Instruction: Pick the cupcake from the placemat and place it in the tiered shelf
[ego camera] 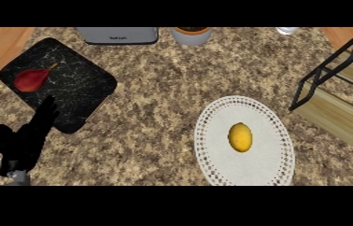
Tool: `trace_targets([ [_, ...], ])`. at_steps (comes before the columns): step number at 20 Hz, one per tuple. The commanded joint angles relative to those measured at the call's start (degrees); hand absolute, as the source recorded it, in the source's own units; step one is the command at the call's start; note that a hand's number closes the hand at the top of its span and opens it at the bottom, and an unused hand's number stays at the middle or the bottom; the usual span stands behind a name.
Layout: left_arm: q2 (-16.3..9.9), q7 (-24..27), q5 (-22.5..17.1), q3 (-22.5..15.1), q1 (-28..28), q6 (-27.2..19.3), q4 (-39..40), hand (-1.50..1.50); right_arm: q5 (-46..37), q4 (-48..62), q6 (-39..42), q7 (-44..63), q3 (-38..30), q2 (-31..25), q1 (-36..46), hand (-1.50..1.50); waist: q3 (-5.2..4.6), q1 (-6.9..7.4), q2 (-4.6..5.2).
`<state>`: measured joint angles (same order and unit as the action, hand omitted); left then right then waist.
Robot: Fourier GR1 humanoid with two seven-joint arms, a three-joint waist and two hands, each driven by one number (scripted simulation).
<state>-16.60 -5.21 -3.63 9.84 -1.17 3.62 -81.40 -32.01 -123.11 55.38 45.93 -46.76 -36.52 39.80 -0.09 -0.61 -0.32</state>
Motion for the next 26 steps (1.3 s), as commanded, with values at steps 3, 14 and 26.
trace_targets([
  [3, 0.5, -1.8, -0.4, -0.1, 2.8, 0.6, 0.8, 0.0, -6.2, 9.2, -7.3, -3.4, 4.3, -6.1, -3.9, 1.5, 0.08, 1.05, 0.49],
  [14, 0.5, -1.9, -0.3, 0.8, -1.0, 2.4, -2.8, 0.0, -6.8, 19.7, -21.4, -13.8, 1.8, -4.0, -12.5, 1.5, 0.11, 0.88, 0.31],
  [26, -0.4, -1.4, 0.0, 3.0, 0.9, 3.1, -0.5, 0.0, -13.1, 42.1, -35.8, -23.6, 7.3, -9.1, -14.0, -1.5, 0.1, 1.11, 0.46],
])
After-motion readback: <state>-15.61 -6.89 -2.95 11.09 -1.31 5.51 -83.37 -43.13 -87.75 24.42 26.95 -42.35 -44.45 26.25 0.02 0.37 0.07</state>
